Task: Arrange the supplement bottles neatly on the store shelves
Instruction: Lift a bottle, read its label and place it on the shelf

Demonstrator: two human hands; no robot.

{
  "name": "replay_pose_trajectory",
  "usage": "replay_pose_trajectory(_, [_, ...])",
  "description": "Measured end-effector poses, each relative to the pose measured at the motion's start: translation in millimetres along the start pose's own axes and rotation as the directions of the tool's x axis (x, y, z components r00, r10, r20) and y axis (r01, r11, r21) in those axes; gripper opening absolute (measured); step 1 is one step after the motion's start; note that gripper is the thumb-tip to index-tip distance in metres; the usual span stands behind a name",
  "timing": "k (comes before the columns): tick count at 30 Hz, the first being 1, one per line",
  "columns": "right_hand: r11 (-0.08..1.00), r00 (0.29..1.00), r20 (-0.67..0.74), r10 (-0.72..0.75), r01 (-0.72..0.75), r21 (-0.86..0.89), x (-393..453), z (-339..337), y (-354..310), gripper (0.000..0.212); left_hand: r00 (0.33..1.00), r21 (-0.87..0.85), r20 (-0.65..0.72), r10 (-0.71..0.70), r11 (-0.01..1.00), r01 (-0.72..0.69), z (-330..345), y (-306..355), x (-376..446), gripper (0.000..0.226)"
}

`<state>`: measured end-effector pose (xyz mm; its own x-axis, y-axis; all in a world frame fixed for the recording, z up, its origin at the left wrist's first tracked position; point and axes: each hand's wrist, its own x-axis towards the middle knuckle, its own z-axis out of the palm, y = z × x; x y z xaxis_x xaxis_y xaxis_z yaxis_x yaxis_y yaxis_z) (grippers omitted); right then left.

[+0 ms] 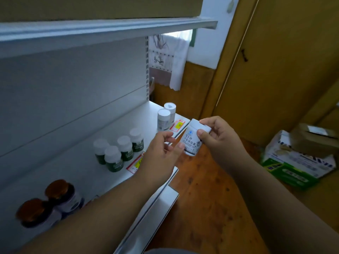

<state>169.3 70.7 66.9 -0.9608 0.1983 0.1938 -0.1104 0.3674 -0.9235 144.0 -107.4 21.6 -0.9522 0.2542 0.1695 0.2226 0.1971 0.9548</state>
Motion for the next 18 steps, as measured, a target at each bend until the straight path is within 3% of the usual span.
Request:
replay_pose_trajectory(4, [0.998, 0.997, 0.046, -0.064, 0.064, 0.005, 69, -5, 37, 0.016, 1.0, 0.211, -0.017, 0.014, 0.977, -0.01, 17, -17, 57, 0.032])
replay_pose_trajectory(8, [0.993, 0.985, 0.126, -0.121, 0.119, 0.02, 152, -11, 82, 0.017, 0.976, 0.495, -0.16, 0.15, 0.867, -0.053, 35, -34, 119, 0.043])
replay_pose_trajectory(10, [0.988, 0.97, 0.192, -0.152, 0.155, -0.003, 199, -13, 105, 0.019, 0.945, 0.655, -0.247, 0.215, 0.756, -0.001, 39, -38, 153, 0.046])
replay_pose_trajectory(13, [0.954, 0.931, 0.32, -0.173, 0.24, -0.183, 261, -18, 136, 0.022, 0.931, 0.812, -0.299, 0.208, 0.568, 0.134, 51, -47, 196, 0.056])
replay_pose_trajectory(18, [0.912, 0.81, 0.555, -0.188, 0.354, -0.208, 325, -10, 166, 0.025, 0.943, 0.91, -0.33, -0.053, 0.25, 0.332, 68, -68, 248, 0.092])
